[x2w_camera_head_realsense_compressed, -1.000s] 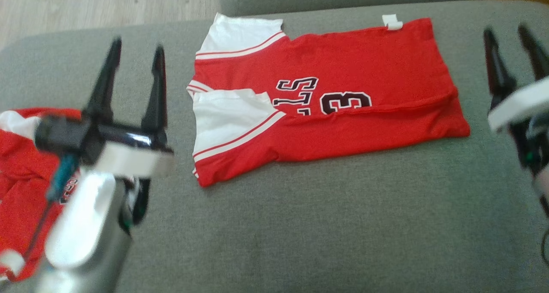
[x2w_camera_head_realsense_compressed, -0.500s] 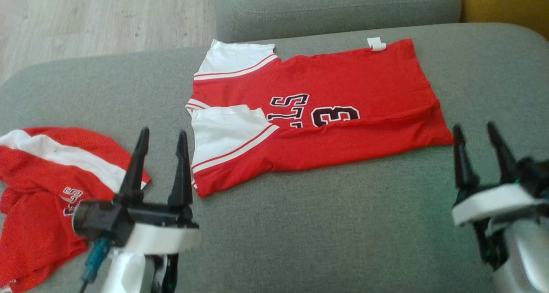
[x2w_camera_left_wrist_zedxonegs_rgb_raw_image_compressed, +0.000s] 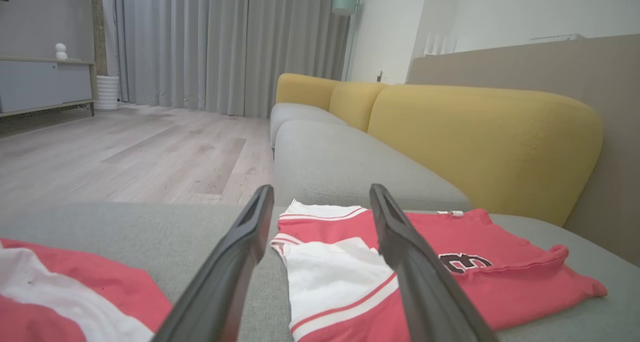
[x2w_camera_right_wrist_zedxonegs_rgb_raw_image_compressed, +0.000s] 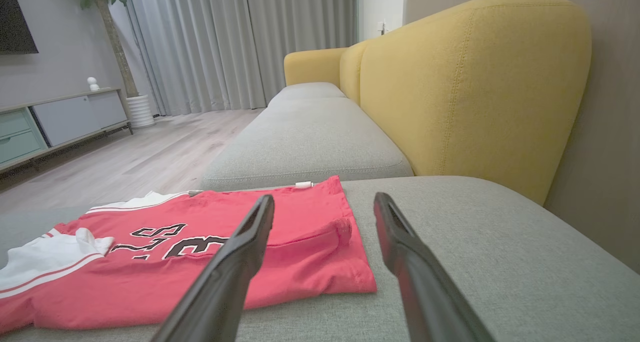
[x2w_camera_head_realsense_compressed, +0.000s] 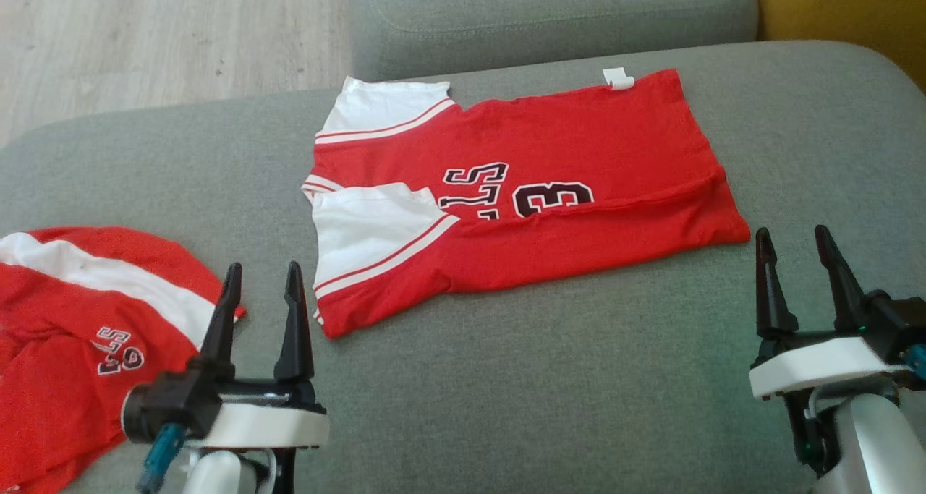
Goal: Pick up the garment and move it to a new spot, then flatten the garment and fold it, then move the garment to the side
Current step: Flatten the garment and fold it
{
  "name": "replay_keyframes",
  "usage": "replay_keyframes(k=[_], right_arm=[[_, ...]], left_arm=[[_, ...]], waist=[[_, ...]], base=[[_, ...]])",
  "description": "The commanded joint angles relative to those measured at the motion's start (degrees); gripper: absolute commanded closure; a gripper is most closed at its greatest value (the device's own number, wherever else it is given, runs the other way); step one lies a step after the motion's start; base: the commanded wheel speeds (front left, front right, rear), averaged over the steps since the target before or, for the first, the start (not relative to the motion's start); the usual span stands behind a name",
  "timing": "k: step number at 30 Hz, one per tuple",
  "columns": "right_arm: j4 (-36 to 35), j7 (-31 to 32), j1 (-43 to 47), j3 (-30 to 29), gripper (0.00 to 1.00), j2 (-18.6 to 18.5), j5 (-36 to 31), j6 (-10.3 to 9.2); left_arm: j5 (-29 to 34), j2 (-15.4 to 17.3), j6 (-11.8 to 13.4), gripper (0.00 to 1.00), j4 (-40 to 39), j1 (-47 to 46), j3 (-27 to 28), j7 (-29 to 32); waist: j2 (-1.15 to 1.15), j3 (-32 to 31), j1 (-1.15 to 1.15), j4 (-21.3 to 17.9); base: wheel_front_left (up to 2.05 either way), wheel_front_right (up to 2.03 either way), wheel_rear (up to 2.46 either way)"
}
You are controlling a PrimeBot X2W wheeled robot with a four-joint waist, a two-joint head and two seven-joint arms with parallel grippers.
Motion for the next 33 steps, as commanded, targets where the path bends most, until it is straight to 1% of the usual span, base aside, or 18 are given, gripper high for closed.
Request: replay_keyframes(k=[1, 6, 9, 10, 11, 16, 23, 27, 31, 32, 33], right_arm=[[-2.24, -0.61, -1.27, 0.87, 0.00, -0.33, -0.55, -0.04], [-2.79, -0.61, -1.67, 0.67, 0.00, -0.62, -0.84, -0.04], [-3.11, -0.61, -1.98, 0.66, 0.00, -0.68, -0.95, -0.04], [-3.14, -0.61, -2.05, 0.71, 0.00, -0.68, -0.99, -0.04], [-3.14, -0.61, -2.05, 0.71, 0.00, -0.68, -0.99, -0.04], [-3.13, -0.61, -2.66, 1.20, 0.00, -0.65, -1.05, -0.04], [-3.32, -0.61, -3.69, 2.34, 0.00, -0.36, -1.01, -0.04], [-3.53, -0.61, -3.97, 2.78, 0.00, 0.08, -1.00, -0.04], [-3.71, -0.61, -4.23, 2.37, 0.00, 0.35, -0.88, -0.04], [-3.75, -0.61, -4.25, 2.26, 0.00, 0.42, -0.88, -0.04], [-3.74, -0.61, -4.25, 2.18, 0.00, 0.46, -0.88, -0.04]], left_arm=[[-0.19, -0.01, 0.77, 0.00, -0.53, -2.92, 1.18, -0.29], [-0.36, -0.02, 2.16, 0.00, 5.80, -5.14, -0.07, -0.29], [-0.36, -0.02, 2.68, 0.00, 12.88, -7.52, -1.25, -0.29], [-0.49, -0.02, 2.68, 0.00, 14.73, -8.21, -1.53, -0.29], [-0.49, -0.02, 2.68, 0.00, 14.73, -8.21, -1.53, -0.29], [-1.07, -0.02, 2.54, 0.00, 23.61, -11.91, -3.18, -0.12], [0.11, 0.33, 5.77, 0.00, 34.96, -17.89, -3.93, 4.68], [0.37, 0.62, 5.59, 0.00, 39.31, -20.13, -4.77, 7.49], [0.50, 0.94, 4.27, 0.00, 42.95, -21.16, -6.02, 11.19], [0.40, 0.96, 3.86, 0.82, 43.42, -21.33, -6.21, 11.56], [0.32, 0.97, 3.46, 1.00, 43.71, -21.44, -6.39, 11.59]], waist=[[0.00, 0.38, 0.00, -0.25], [0.00, 1.48, 0.00, -1.00], [0.00, 2.36, 0.00, -1.66], [0.00, 2.52, 0.00, -1.84], [0.00, 2.52, 0.00, -1.84], [0.00, 3.50, 0.00, -2.97], [0.00, 5.28, 0.00, -4.85], [0.00, 6.16, 0.00, -5.80], [0.00, 6.41, 0.00, -6.41], [0.00, 6.36, 0.00, -6.48], [0.00, 6.27, 0.00, -6.51]], base=[[0.00, 0.00, 0.00], [0.00, 0.00, 0.00], [0.00, 0.00, 0.00], [0.00, 0.00, 0.00], [0.00, 0.00, 0.00], [0.00, 0.00, 0.00], [0.00, 0.00, 0.00], [0.00, 0.00, 0.00], [0.00, 0.00, 0.00], [0.00, 0.00, 0.00], [0.00, 0.00, 0.00]])
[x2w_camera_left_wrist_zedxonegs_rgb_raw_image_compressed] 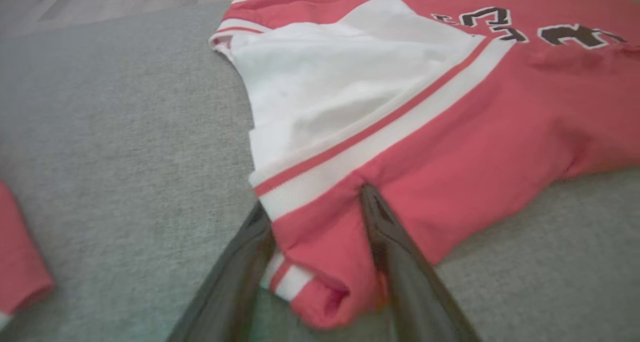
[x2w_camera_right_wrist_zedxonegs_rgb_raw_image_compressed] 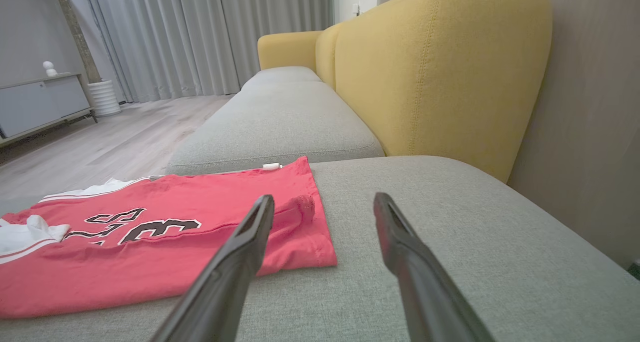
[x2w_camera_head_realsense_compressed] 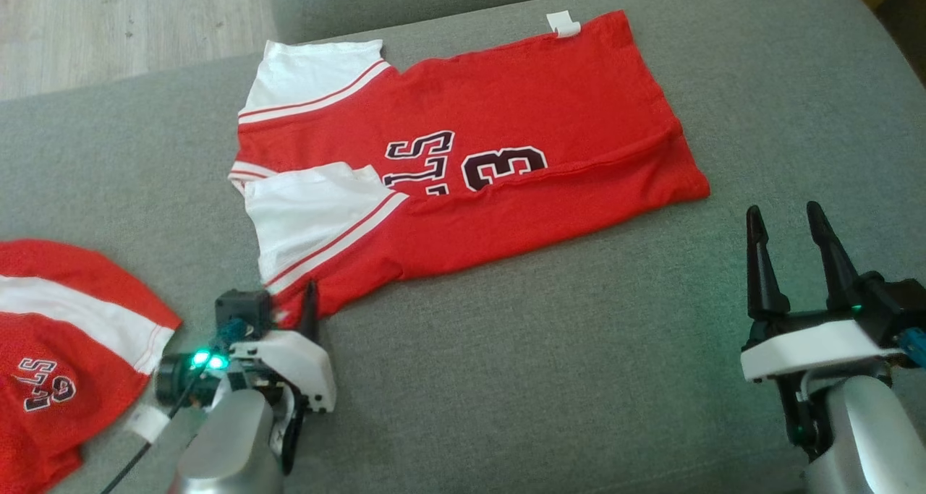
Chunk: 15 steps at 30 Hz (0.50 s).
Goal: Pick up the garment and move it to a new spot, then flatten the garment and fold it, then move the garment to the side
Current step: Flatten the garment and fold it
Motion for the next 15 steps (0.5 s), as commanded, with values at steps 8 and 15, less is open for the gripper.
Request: replay_keyframes(k=[8, 15], right_arm=[[2.40, -0.37, -4.11, -1.60, 0.00, 0.08, -2.26, -0.04], [11.52, 6.09, -10.92, -5.85, 0.00, 1.44, -4.22, -0.04]], left_arm=[[1.00, 0.84, 0.02, 1.00, -2.22, -0.35, -0.29, -7.20], [3.18, 1.05, 0.58, 1.00, -10.13, -0.85, -1.83, -9.99]], waist=[[0.00, -0.53, 0.00, 1.57], [0.00, 0.76, 0.00, 3.94]], base=[[0.00, 0.00, 0.00], [0.00, 0.00, 0.00]])
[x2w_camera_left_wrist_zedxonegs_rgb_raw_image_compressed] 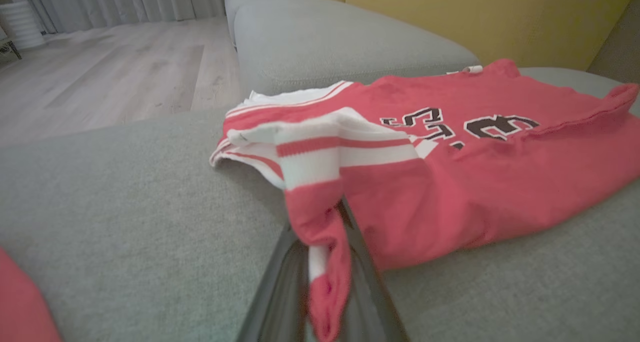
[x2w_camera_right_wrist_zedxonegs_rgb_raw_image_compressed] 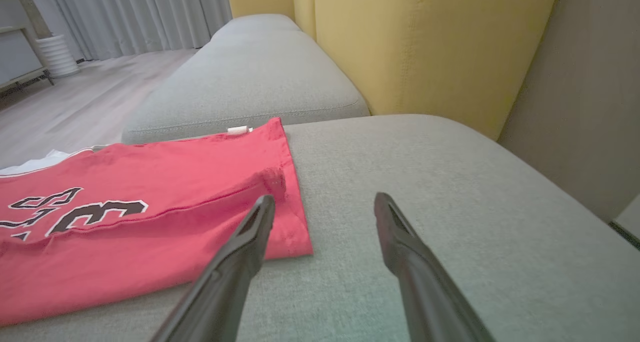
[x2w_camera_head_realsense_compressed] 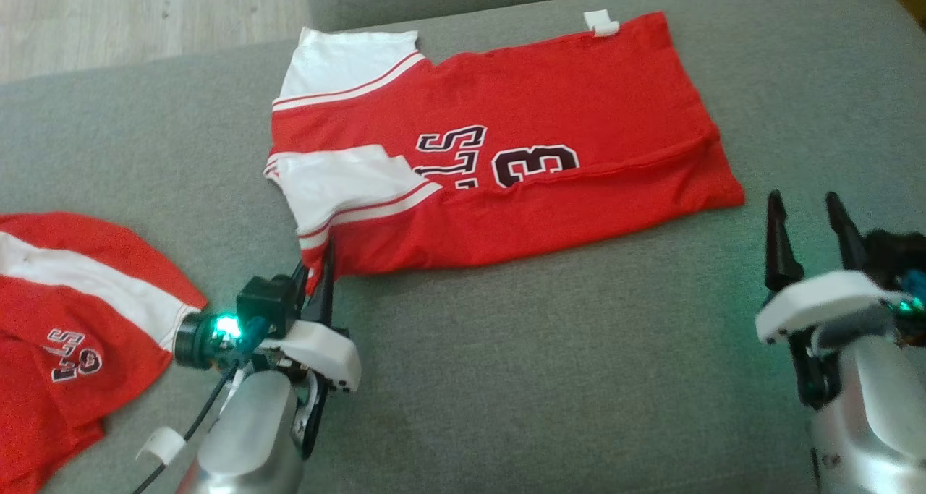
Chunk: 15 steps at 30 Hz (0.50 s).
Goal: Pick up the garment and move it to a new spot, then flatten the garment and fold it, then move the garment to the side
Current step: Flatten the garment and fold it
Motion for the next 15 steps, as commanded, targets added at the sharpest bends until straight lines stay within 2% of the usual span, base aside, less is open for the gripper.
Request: replay_keyframes(k=[1, 8, 15], right_arm=[[0.49, 1.46, -3.46, 0.62, 0.00, 0.75, 0.16, -0.04], [10.34, 7.54, -10.41, -1.78, 0.00, 1.70, 0.91, -0.04], [20.98, 12.17, -17.93, -5.38, 0.00, 1.54, -2.05, -0.04]], left_arm=[[0.62, 1.22, 0.44, 1.00, -3.29, -1.36, 0.99, -0.94], [2.05, 1.23, 0.47, 1.00, -9.55, -0.49, -0.20, -1.04], [2.74, 1.06, 0.31, 1.00, -12.92, -0.07, -1.28, -1.05]], waist=[[0.00, 0.65, 0.00, 0.72], [0.00, 2.09, 0.00, 2.07], [0.00, 3.95, 0.00, 3.47]], base=[[0.00, 0.00, 0.00], [0.00, 0.00, 0.00], [0.00, 0.00, 0.00]])
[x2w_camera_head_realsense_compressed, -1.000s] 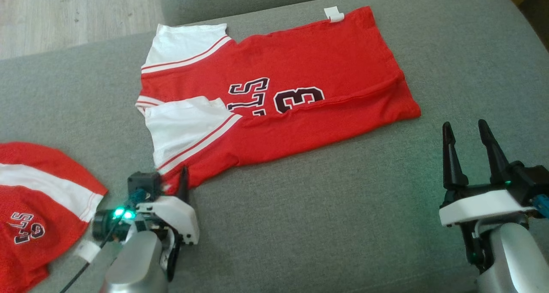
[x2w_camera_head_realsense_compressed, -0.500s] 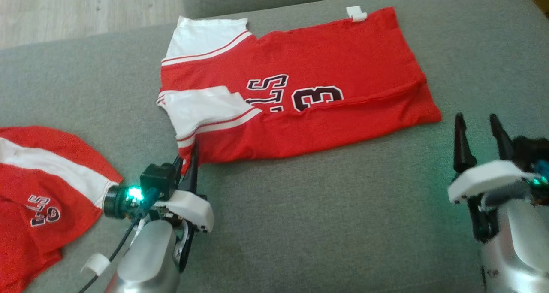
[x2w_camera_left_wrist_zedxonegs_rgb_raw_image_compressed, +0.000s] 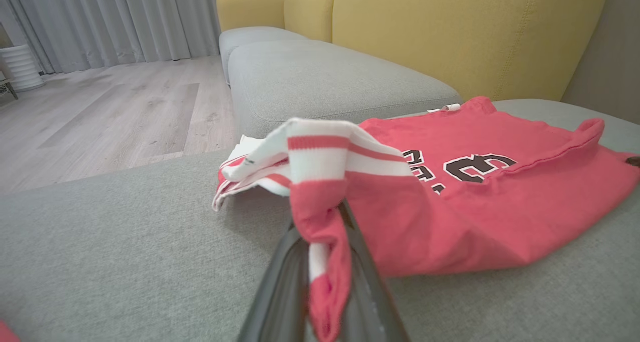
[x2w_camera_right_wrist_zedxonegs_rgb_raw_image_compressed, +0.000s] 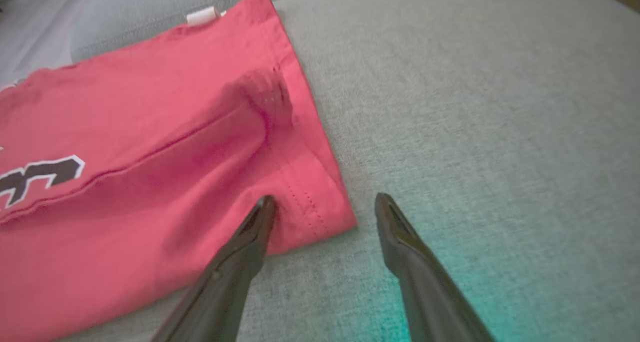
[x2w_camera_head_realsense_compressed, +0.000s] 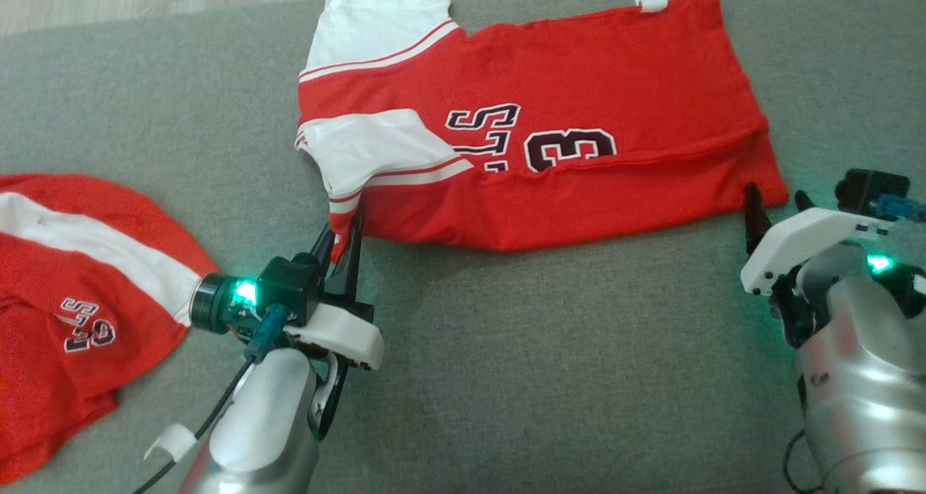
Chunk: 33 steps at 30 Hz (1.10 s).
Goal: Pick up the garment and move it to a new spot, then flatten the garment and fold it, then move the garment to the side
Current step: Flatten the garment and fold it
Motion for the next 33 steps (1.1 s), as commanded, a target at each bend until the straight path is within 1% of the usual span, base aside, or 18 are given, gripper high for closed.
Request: replay_keyframes(k=[1, 5, 6, 7, 8, 10, 15, 21, 23, 28, 33], right_arm=[[-0.68, 0.35, -1.78, 0.77, 0.00, 0.02, -0.74, -0.04], [4.48, 3.24, -4.43, 0.24, 0.00, -0.22, -2.14, -0.04], [5.51, 3.81, -4.92, 0.75, 0.05, -0.38, -2.48, -0.04], [6.31, 4.01, -5.33, 1.20, 0.70, -0.67, -2.79, -0.04], [6.91, 3.96, -5.74, 1.61, 1.00, -0.96, -2.91, -0.04], [7.92, 3.61, -6.53, 2.04, 1.00, -1.67, -2.48, -0.04], [8.38, -0.38, -7.57, 2.94, 1.00, -4.07, -0.69, -0.04], [7.46, -4.87, -6.37, 5.13, 1.00, -7.29, 3.27, -0.04], [6.92, -5.68, -5.38, 5.48, 1.00, -8.02, 5.14, -0.04], [4.53, -6.50, -0.90, 7.61, 1.00, -8.53, 9.48, -0.04], [-0.06, -6.07, 4.50, 9.98, 1.00, -8.29, 13.15, -0.04]], left_arm=[[0.47, 0.98, 0.08, 1.00, -2.04, -0.60, 1.37, -0.70], [0.53, 0.82, 0.12, 1.00, -2.79, -0.81, 0.96, -0.70], [0.52, 0.80, 0.15, 1.00, -2.88, -0.92, 0.93, -0.70], [0.49, 0.78, 0.17, 1.00, -2.90, -1.01, 0.93, -0.70], [0.46, 0.77, 0.19, 1.00, -2.87, -1.10, 0.95, -0.70], [0.42, 0.77, 0.28, 1.00, -2.69, -1.24, 1.06, -0.70], [0.10, 1.04, 0.46, 1.00, -2.18, -0.95, 1.65, -0.71], [-0.38, 1.78, 0.55, 1.00, -1.61, 0.34, 2.53, -0.71], [-0.40, 2.09, 0.18, 1.00, -0.97, 1.01, 2.37, -0.71], [-0.92, 2.48, -0.63, 1.00, 0.22, 3.05, 2.18, -0.71], [-1.26, 2.85, -1.47, 1.00, 0.47, 5.83, 1.53, -0.71]], waist=[[0.00, 0.40, 0.00, 0.35], [0.00, 1.09, 0.00, 1.03], [0.00, 1.16, 0.00, 1.14], [0.00, 1.20, 0.00, 1.23], [0.00, 1.22, 0.00, 1.30], [0.00, 1.16, 0.00, 1.41], [0.00, 0.26, 0.00, 1.40], [0.00, -1.74, 0.00, 0.85], [0.00, -2.58, 0.00, 0.69], [0.00, -4.84, 0.00, 0.21], [0.00, -7.20, 0.00, -0.64]], base=[[0.00, 0.00, 0.00], [0.00, 0.00, 0.00], [0.00, 0.00, 0.00], [0.00, 0.00, 0.00], [0.00, 0.00, 0.00], [0.00, 0.00, 0.00], [0.00, 0.00, 0.00], [0.00, 0.00, 0.00], [0.00, 0.00, 0.00], [0.00, 0.00, 0.00], [0.00, 0.00, 0.00]])
